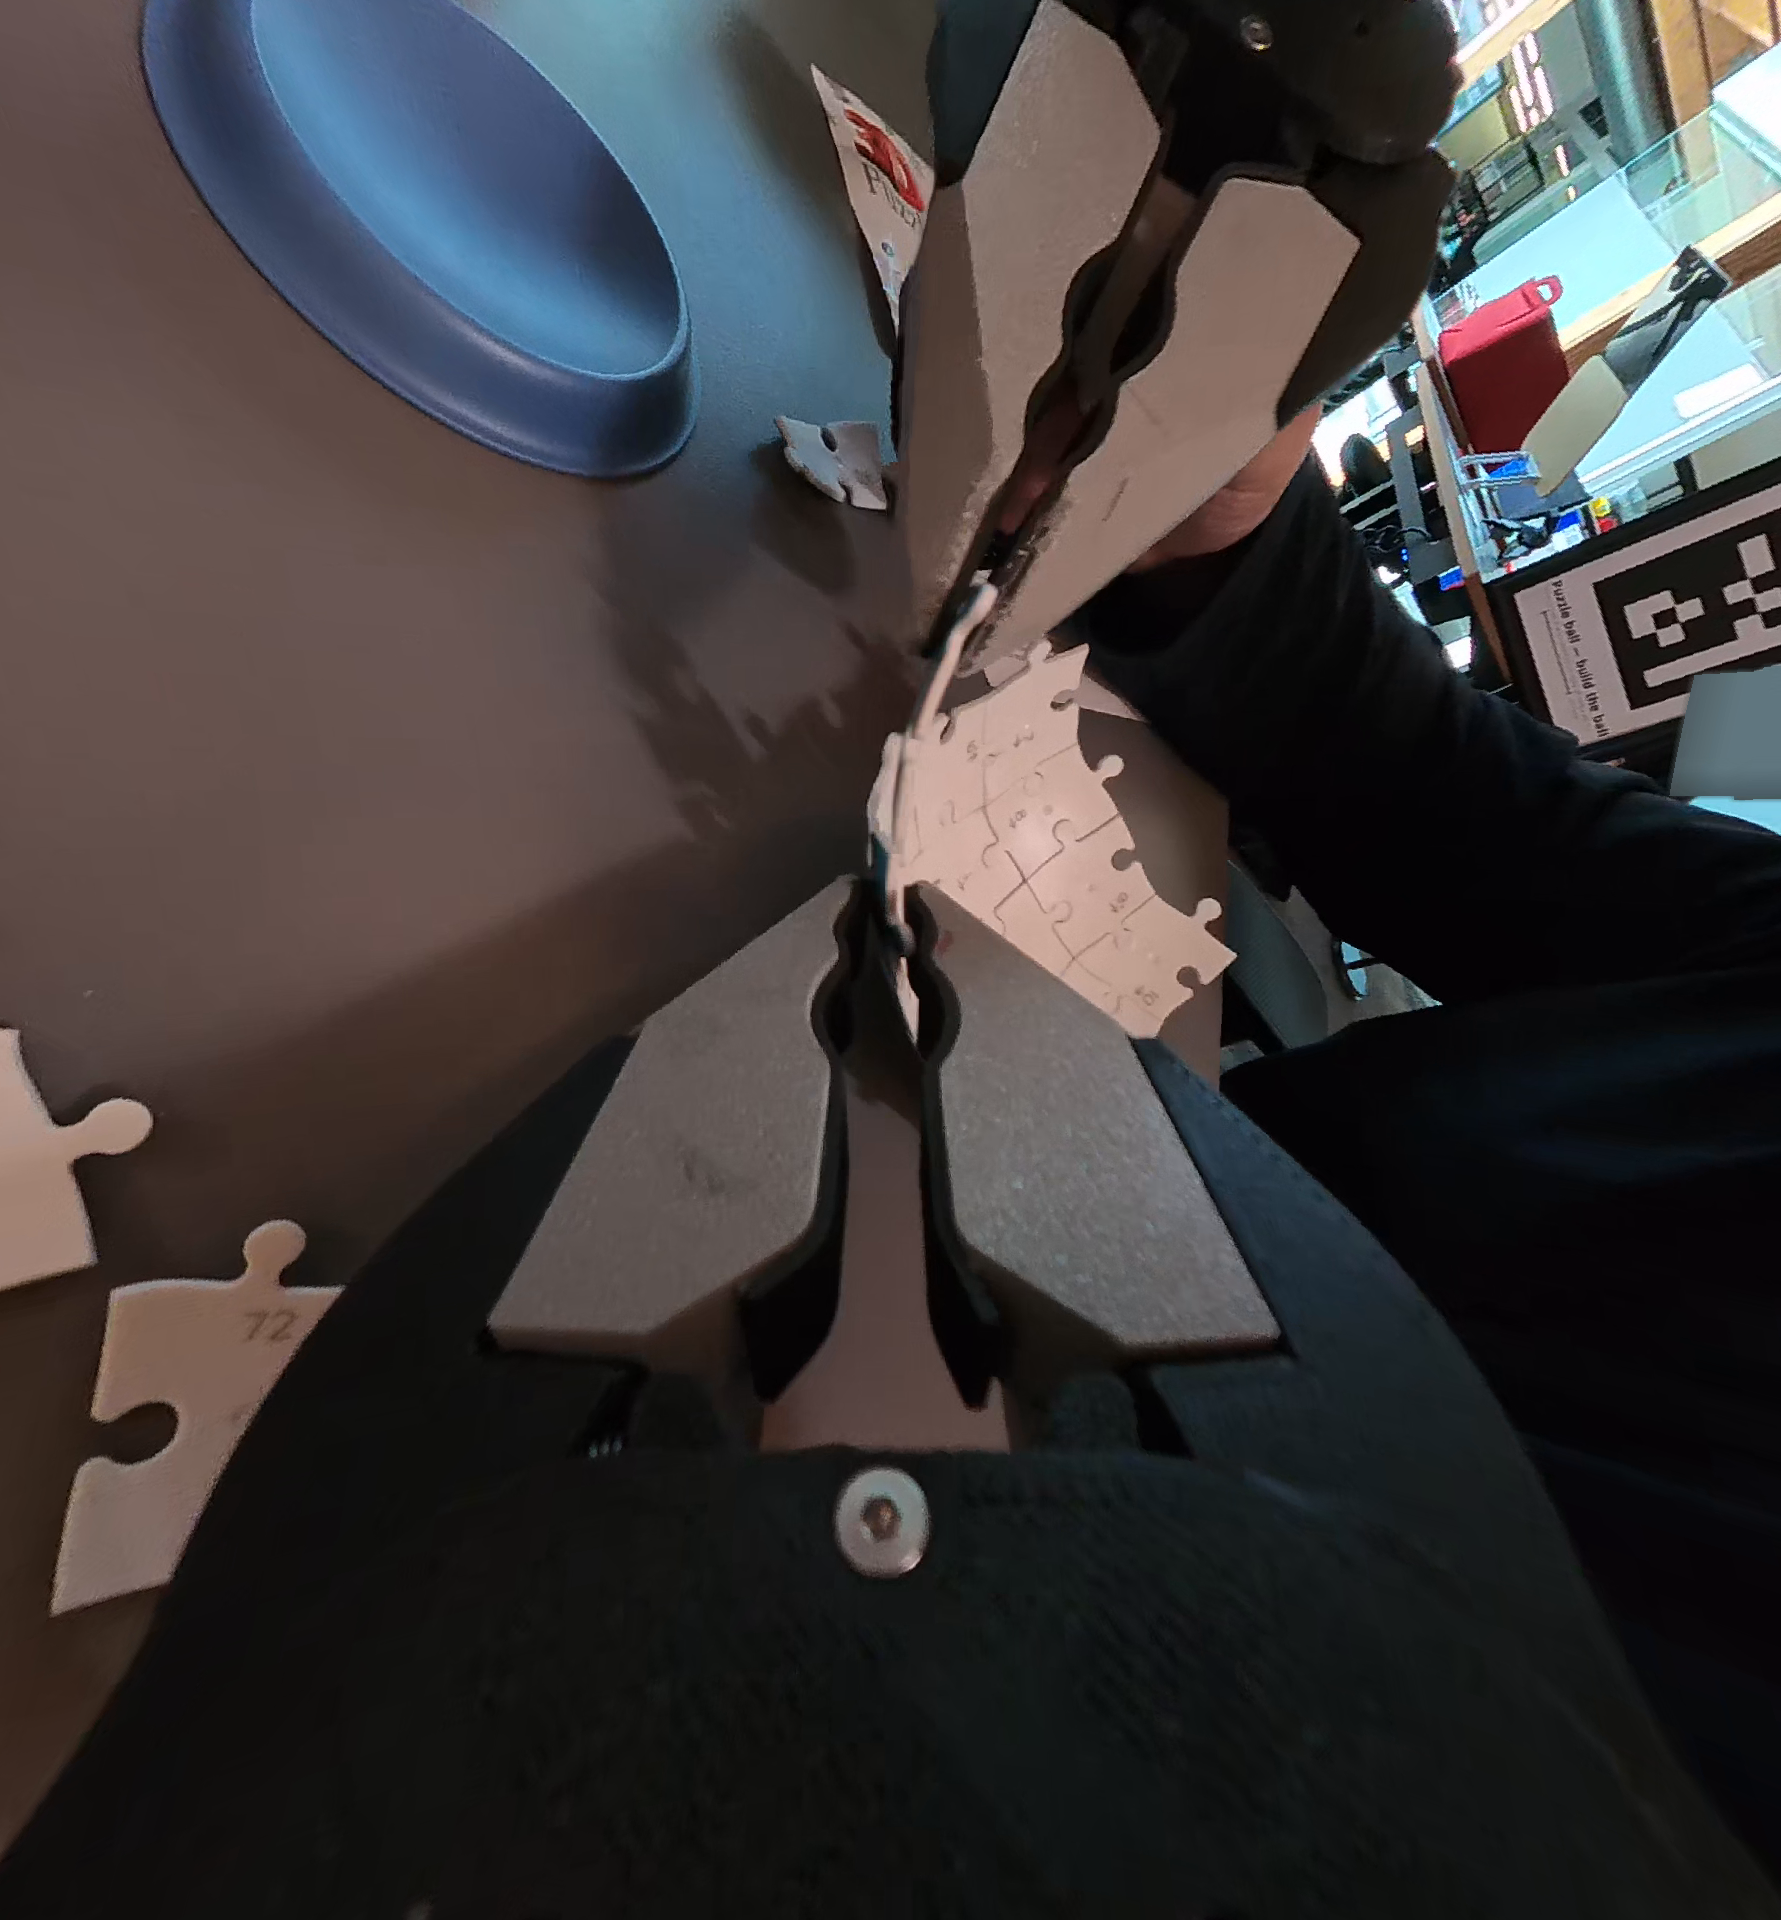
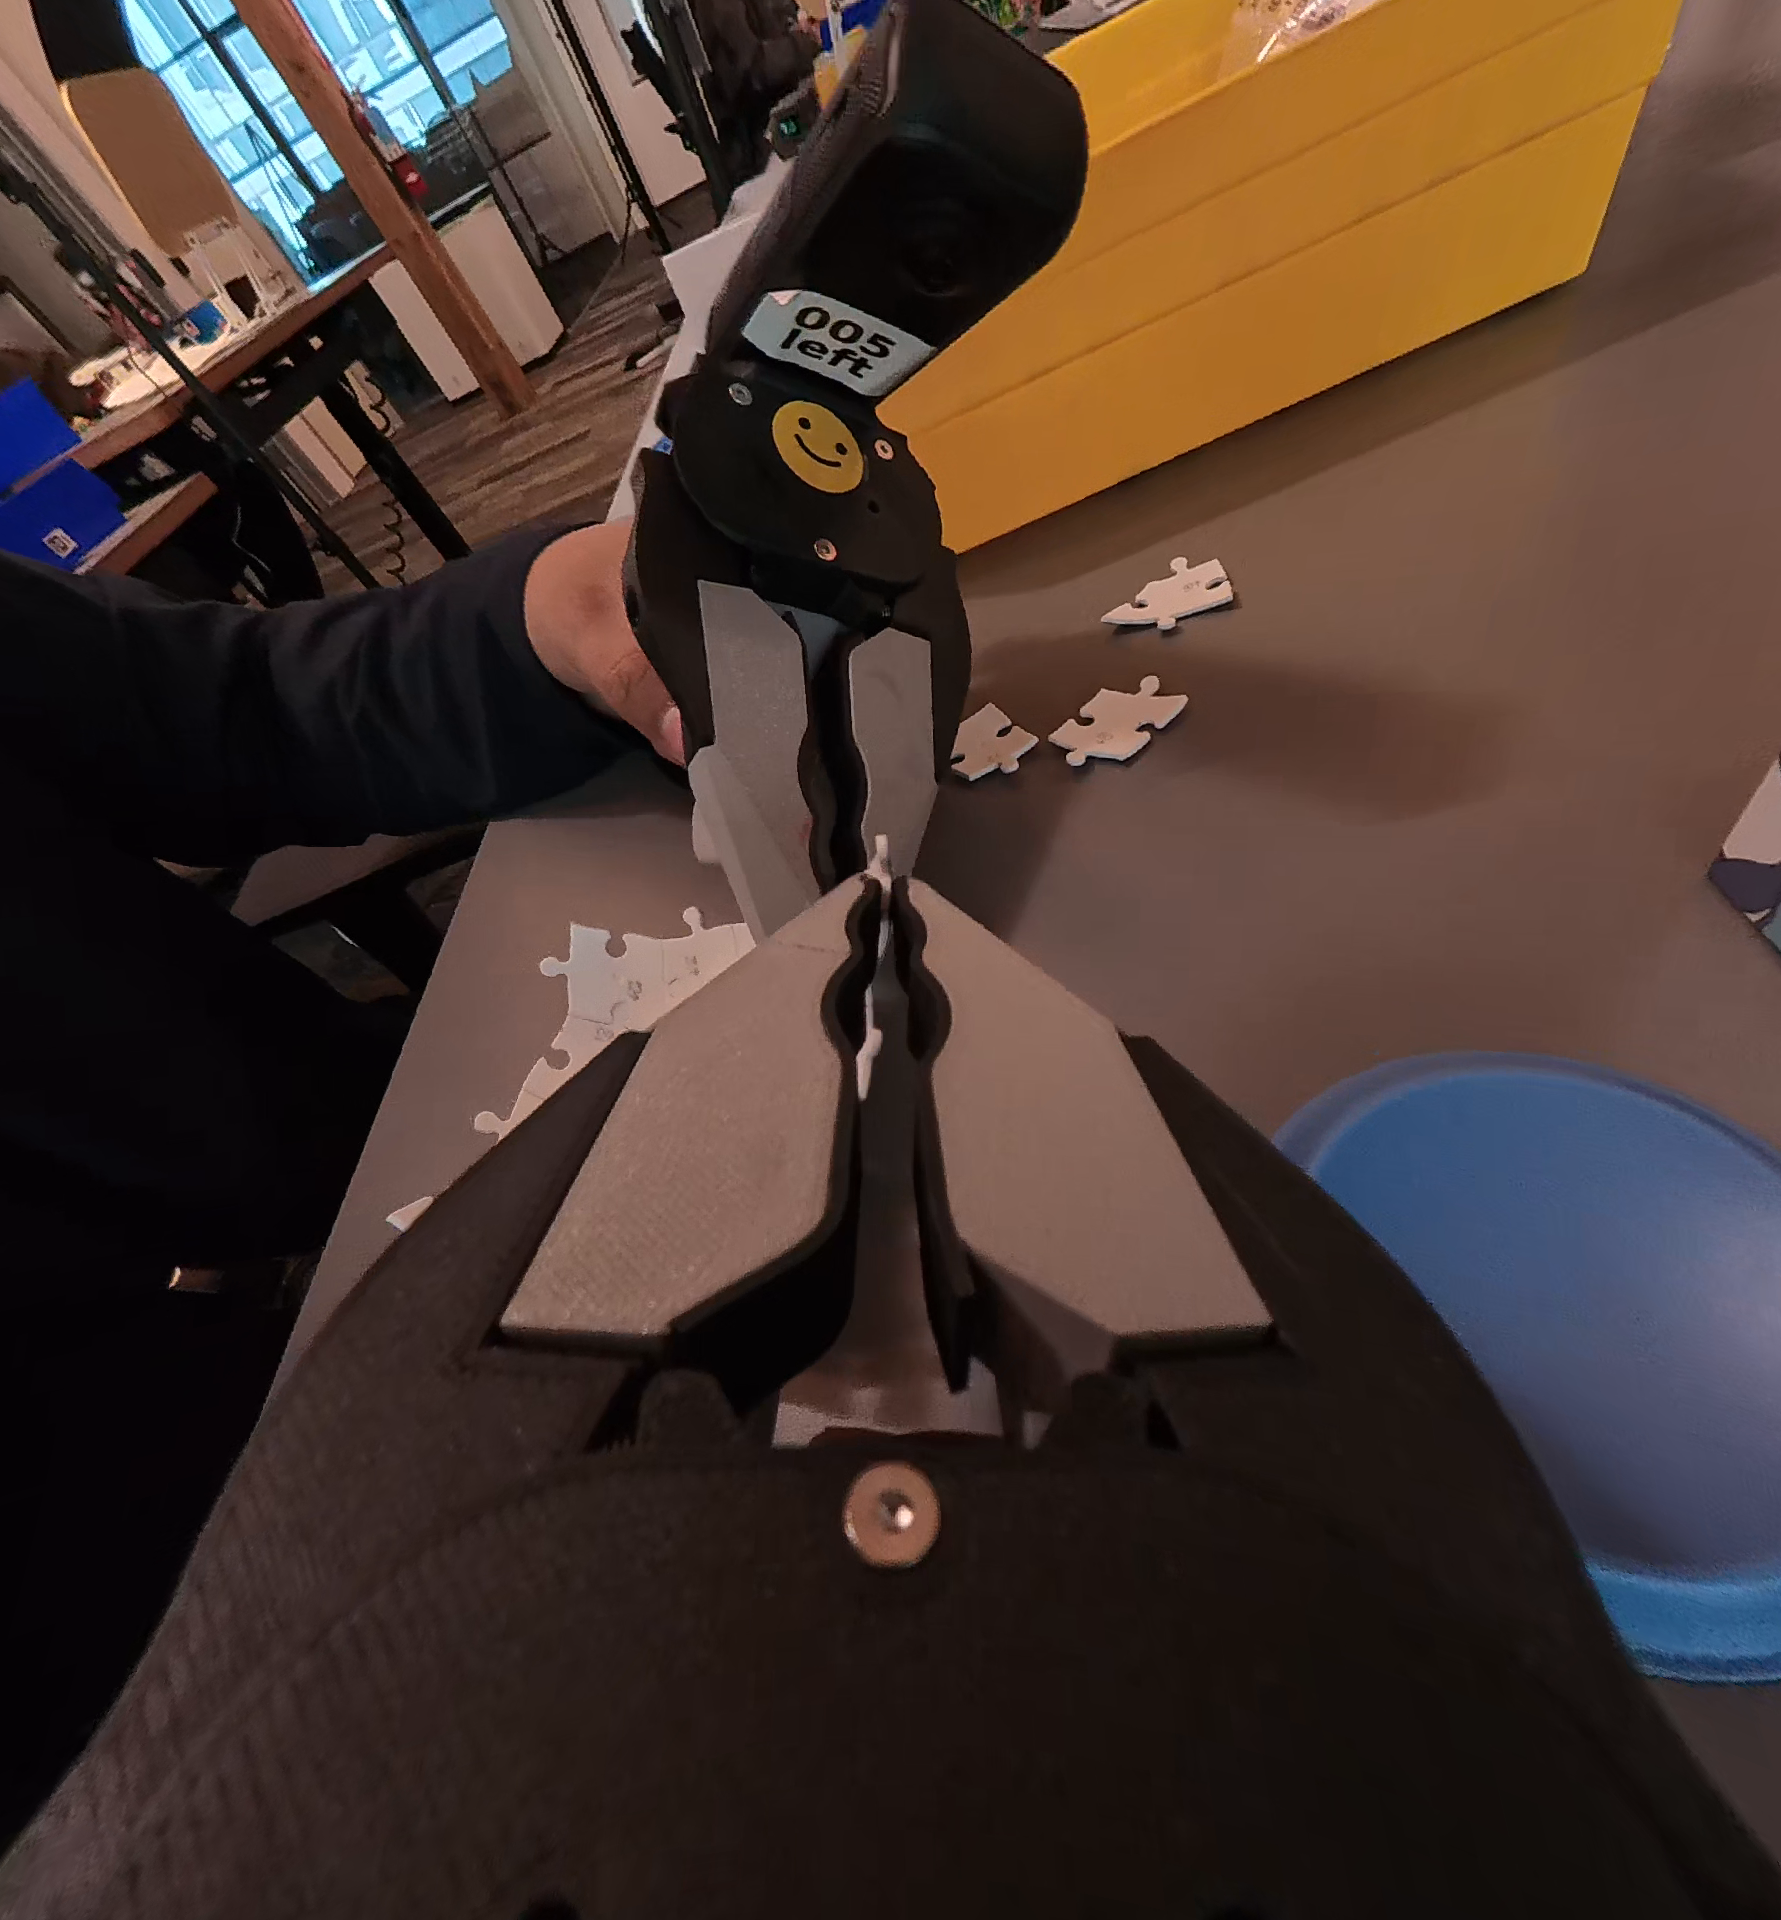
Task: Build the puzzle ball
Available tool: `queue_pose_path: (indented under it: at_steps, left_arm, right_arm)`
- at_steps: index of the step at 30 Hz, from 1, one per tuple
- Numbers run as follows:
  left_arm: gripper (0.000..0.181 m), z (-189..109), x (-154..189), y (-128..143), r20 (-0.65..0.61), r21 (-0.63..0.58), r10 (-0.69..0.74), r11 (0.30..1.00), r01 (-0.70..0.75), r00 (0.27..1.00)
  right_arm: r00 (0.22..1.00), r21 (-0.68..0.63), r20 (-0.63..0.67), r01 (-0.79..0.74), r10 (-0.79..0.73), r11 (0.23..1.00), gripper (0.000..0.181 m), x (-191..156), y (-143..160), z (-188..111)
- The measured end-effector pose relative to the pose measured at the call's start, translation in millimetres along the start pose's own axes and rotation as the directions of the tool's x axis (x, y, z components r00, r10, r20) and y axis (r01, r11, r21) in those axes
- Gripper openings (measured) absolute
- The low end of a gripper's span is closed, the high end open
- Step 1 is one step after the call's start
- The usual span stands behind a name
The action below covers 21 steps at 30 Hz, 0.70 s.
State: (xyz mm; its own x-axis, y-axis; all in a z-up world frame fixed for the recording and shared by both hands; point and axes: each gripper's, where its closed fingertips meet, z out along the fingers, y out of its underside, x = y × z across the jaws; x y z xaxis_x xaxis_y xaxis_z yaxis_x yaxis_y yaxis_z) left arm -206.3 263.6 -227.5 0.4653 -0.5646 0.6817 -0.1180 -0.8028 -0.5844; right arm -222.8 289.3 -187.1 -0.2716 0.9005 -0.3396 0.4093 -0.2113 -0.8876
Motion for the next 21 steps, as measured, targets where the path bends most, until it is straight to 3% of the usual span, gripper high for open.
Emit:
queue_pose_path:
  at_steps: [21]
  left_arm:
    - [0.007,-1.6,1.7,1.4,-0.003,-0.003,0.028,1.000,-0.028,1.000]
  right_arm:
    - [0.988,-0.019,-0.023,0.151,-0.152,0.988,0.000,-2.8,0.4,3.4]
